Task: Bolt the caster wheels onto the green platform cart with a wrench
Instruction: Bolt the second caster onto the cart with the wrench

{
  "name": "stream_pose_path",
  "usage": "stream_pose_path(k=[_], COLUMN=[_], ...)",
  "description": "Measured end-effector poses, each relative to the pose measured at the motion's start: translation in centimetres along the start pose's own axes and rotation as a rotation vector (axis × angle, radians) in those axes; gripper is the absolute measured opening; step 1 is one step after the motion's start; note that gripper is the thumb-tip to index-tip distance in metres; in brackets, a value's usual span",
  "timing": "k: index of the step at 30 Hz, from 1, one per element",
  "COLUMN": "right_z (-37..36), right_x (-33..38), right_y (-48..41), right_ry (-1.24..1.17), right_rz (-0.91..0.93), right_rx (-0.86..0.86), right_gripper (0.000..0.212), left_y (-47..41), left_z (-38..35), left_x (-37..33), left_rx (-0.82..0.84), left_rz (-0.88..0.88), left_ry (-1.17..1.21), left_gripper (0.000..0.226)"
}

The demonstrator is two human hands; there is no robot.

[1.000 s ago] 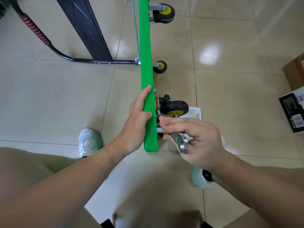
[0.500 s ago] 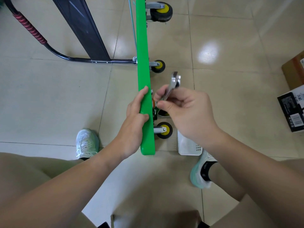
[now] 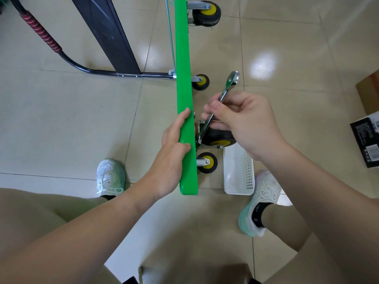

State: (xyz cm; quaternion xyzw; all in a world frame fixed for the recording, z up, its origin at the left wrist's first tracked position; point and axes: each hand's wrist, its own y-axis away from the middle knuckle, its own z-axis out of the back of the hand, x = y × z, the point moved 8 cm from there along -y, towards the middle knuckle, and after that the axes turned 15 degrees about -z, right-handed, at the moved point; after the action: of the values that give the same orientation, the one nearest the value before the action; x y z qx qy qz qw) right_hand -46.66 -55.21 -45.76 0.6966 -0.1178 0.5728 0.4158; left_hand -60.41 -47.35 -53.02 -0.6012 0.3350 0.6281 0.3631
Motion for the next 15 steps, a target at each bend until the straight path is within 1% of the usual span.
stream_pose_path(k=[3, 6, 11, 13, 15], right_z=[0.4, 1.2, 2.2, 2.4, 2.7], right_x=[-0.1, 0.0, 0.3, 0.2, -0.2], right_y=[0.4, 1.0, 1.9, 1.9, 2.0], right_ry=[0.051, 0.185, 0.344, 0.316, 0.225], right_rz=[0.029, 0.063, 0.076, 0.051, -0.002], right_rx=[-0.024, -0.071, -0.101, -0.080, -0.043], right_gripper=[0.018, 0.024, 0.028, 0.028, 0.029], left_y=[0.1, 0.0, 0.1, 0.0, 0.0], left_z=[-0.2, -0.2, -0.2, -0.3, -0.2], left_x=[-0.3, -0.4, -0.3, -0.4, -0.4], left_rx=[0.009, 0.002, -0.004, -0.003, -0.009], left_rz=[0.006, 0.017, 0.009, 0.002, -0.005], left_ry=[-0.014, -0.011, -0.026, -0.025, -0.026], left_gripper=[0.073, 0.076, 0.074, 0.072, 0.072])
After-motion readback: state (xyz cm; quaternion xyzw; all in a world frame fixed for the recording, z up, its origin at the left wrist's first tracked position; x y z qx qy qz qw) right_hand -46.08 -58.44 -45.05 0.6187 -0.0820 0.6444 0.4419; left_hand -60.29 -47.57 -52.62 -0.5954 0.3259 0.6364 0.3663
